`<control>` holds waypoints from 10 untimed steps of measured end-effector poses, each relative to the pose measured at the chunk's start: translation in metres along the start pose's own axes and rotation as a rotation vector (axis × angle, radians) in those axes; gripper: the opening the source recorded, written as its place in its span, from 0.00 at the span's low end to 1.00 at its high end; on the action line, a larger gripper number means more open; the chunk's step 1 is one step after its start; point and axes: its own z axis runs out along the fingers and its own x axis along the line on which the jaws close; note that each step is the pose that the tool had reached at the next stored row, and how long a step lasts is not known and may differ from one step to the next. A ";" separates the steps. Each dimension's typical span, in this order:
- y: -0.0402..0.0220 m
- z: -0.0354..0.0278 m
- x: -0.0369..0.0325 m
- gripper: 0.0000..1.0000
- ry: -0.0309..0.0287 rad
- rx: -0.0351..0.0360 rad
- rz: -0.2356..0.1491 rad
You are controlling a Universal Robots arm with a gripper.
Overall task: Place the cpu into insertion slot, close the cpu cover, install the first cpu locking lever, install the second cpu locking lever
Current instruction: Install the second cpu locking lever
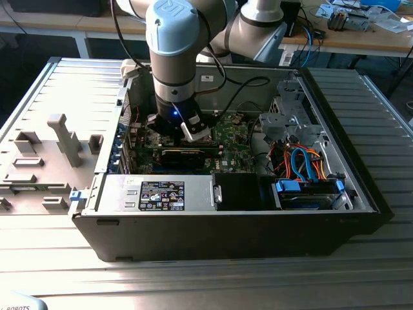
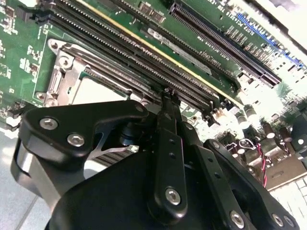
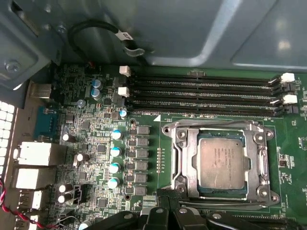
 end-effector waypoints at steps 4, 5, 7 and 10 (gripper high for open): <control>0.0005 -0.0020 0.0001 0.11 0.0007 -0.0003 -0.002; 0.0004 -0.0021 0.0001 0.11 0.0008 -0.0052 -0.002; 0.0004 -0.0016 0.0001 0.11 0.0002 -0.0178 -0.002; 0.0001 -0.0003 0.0001 0.11 -0.0004 -0.0362 -0.003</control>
